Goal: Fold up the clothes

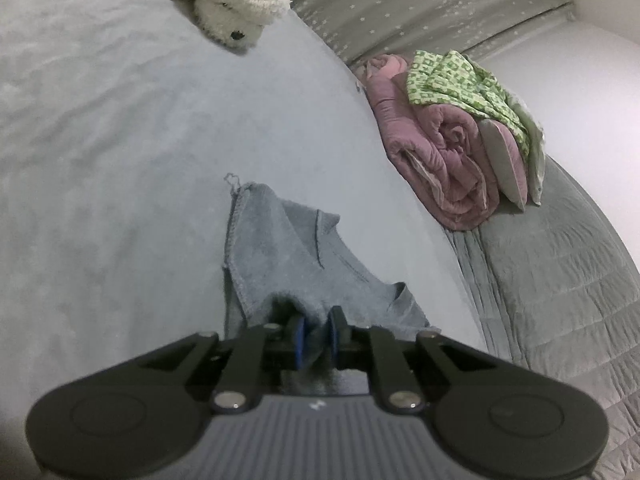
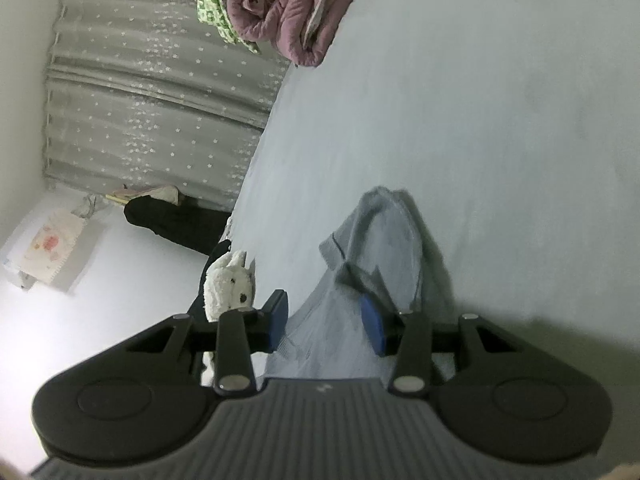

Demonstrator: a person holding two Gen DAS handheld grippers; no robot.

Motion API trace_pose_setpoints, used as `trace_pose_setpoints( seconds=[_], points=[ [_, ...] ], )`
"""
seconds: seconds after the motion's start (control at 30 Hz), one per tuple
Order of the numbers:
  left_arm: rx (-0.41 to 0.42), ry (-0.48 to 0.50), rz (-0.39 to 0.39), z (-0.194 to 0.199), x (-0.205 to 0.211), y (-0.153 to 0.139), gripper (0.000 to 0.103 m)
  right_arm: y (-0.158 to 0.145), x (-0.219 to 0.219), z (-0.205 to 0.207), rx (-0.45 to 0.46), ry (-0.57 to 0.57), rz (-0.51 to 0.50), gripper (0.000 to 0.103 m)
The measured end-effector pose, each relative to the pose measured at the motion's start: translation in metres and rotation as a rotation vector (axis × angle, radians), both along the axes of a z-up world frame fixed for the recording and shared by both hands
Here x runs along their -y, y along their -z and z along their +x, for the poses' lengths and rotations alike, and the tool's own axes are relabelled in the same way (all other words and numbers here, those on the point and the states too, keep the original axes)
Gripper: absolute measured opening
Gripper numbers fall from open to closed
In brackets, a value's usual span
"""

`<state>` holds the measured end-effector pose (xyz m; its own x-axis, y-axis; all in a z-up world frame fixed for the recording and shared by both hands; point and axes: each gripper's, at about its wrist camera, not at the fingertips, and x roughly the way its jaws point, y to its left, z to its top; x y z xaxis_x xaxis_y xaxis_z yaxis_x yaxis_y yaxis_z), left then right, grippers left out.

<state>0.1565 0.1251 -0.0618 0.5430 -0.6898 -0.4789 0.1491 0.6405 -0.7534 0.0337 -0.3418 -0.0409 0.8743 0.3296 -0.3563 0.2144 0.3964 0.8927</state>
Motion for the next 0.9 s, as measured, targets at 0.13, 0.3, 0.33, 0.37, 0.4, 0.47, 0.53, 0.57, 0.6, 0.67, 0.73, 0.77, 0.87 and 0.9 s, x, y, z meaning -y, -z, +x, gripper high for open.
trace_pose_setpoints(
  seconds=[0.13, 0.3, 0.33, 0.37, 0.4, 0.47, 0.53, 0.57, 0.6, 0.67, 0.73, 0.77, 0.87, 0.9],
  points=[
    [-0.003, -0.003, -0.001, 0.002, 0.002, 0.002, 0.011, -0.001, -0.008, 0.012, -0.014, -0.010, -0.114, 0.046],
    [-0.014, -0.013, -0.010, 0.004, 0.003, 0.004, 0.011, 0.002, -0.030, 0.029, -0.030, -0.025, -0.290, 0.046],
    [-0.013, -0.014, -0.010, 0.004, 0.004, 0.004, 0.011, 0.001, -0.035, 0.032, -0.024, -0.033, -0.316, 0.046],
    [-0.010, -0.013, -0.005, 0.004, 0.005, 0.004, 0.011, 0.000, -0.040, 0.035, -0.018, -0.040, -0.354, 0.046],
    [-0.004, -0.010, 0.006, 0.003, 0.006, 0.003, 0.011, -0.001, -0.045, 0.038, -0.013, -0.047, -0.393, 0.046],
    [0.008, -0.005, 0.025, 0.002, 0.007, 0.003, 0.011, -0.003, -0.055, 0.044, -0.002, -0.060, -0.472, 0.046],
    [0.008, -0.007, 0.019, 0.003, 0.007, 0.004, 0.011, -0.001, -0.064, 0.048, -0.019, -0.054, -0.567, 0.046],
    [0.007, -0.008, 0.016, 0.003, 0.007, 0.004, 0.011, 0.001, -0.068, 0.050, -0.023, -0.048, -0.591, 0.046],
    [0.007, -0.010, 0.014, 0.003, 0.007, 0.005, 0.011, 0.004, -0.071, 0.051, -0.026, -0.042, -0.612, 0.045],
    [0.006, -0.013, 0.013, 0.003, 0.008, 0.006, 0.011, 0.009, -0.076, 0.054, -0.028, -0.035, -0.645, 0.040],
    [0.010, -0.017, 0.012, 0.003, 0.008, 0.005, 0.011, 0.014, -0.081, 0.056, -0.026, -0.034, -0.667, 0.026],
    [0.014, -0.017, 0.012, 0.002, 0.008, 0.005, 0.011, 0.014, -0.084, 0.056, -0.026, -0.033, -0.697, 0.022],
    [0.031, -0.013, 0.010, 0.001, 0.008, 0.002, 0.010, 0.011, -0.092, 0.053, -0.011, -0.019, -0.776, 0.015],
    [0.038, -0.010, 0.008, 0.001, 0.008, 0.001, 0.010, 0.008, -0.093, 0.052, 0.004, -0.007, -0.787, 0.014]
  ],
)
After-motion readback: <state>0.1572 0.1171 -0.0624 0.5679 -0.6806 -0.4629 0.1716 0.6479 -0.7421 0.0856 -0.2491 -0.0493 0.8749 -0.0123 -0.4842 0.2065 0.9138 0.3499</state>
